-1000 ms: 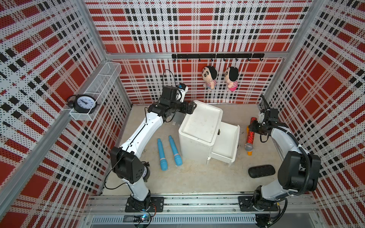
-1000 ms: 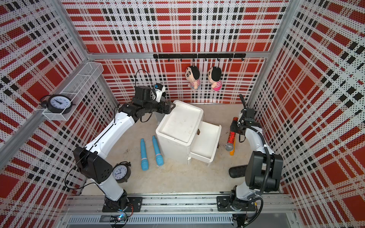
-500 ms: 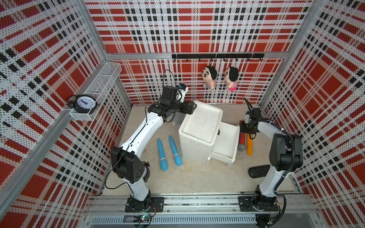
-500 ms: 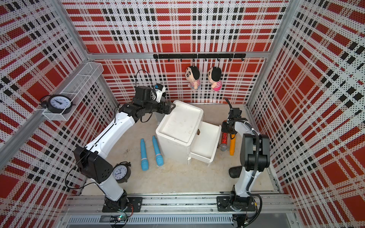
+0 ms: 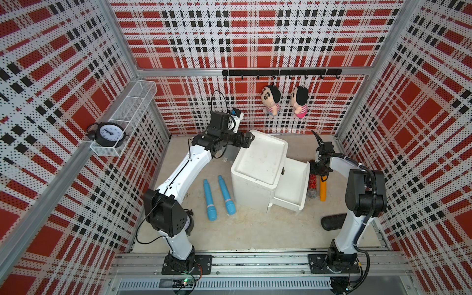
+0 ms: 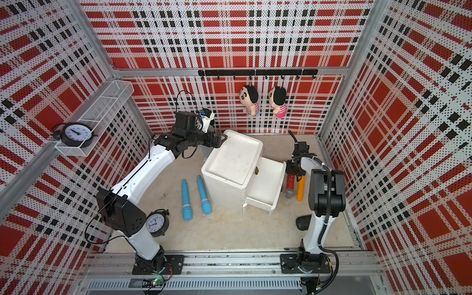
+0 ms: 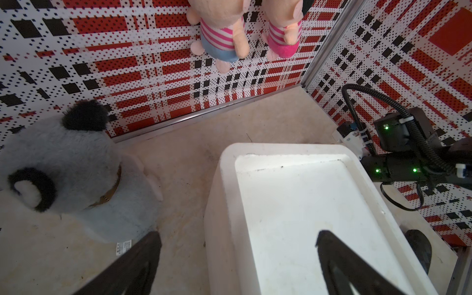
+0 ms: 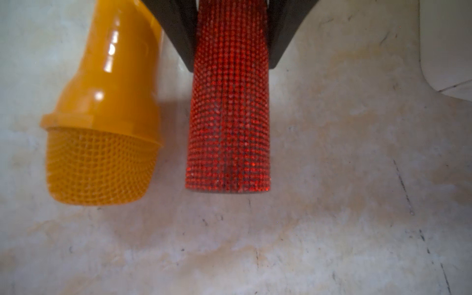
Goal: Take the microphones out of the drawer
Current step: Place the microphone at the center of the board.
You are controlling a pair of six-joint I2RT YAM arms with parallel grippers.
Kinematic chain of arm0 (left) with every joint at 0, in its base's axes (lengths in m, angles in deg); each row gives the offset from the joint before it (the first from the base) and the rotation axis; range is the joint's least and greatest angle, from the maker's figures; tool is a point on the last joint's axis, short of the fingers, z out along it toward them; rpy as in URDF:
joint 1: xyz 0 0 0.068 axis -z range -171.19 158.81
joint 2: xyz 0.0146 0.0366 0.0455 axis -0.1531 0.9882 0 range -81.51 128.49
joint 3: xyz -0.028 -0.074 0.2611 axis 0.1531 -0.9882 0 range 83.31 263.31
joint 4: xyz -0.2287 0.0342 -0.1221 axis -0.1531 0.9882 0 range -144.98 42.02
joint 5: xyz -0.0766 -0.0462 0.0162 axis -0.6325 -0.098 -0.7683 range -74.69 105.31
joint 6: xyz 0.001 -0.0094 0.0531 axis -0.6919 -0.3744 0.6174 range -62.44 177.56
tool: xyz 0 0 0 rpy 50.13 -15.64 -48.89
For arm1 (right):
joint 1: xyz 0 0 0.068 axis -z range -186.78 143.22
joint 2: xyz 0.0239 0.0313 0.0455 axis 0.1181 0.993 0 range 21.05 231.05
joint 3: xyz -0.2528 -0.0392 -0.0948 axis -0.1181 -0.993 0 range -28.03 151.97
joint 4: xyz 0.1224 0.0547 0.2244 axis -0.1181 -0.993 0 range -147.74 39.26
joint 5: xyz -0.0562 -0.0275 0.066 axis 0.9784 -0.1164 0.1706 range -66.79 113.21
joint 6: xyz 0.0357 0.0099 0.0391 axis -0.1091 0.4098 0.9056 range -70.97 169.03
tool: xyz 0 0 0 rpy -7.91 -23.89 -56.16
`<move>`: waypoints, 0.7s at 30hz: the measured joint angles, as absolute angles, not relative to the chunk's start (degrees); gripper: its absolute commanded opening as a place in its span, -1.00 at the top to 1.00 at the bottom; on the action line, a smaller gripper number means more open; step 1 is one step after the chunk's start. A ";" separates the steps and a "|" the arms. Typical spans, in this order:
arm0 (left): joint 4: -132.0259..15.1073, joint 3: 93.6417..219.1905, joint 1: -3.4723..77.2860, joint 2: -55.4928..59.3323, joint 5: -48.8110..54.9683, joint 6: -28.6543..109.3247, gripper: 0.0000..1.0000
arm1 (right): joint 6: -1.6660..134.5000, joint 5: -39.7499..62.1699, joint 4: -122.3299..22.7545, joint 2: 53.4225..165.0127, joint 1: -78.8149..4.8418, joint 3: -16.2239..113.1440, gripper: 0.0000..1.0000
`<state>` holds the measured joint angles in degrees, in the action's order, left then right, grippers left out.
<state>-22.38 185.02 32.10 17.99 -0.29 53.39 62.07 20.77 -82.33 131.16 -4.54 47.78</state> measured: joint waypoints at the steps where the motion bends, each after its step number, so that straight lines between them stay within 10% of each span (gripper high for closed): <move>1: -22.38 185.02 32.10 17.99 -0.29 53.39 -0.96 | 62.07 21.19 -82.49 131.16 -4.54 47.78 1.00; 7: -22.38 185.02 32.10 18.02 -0.29 53.39 -0.96 | 61.92 22.61 -82.79 131.16 -4.65 47.43 1.00; 21: -22.38 185.02 32.12 18.02 -0.29 53.39 -0.96 | 61.92 23.55 -83.93 131.20 -4.70 47.41 0.20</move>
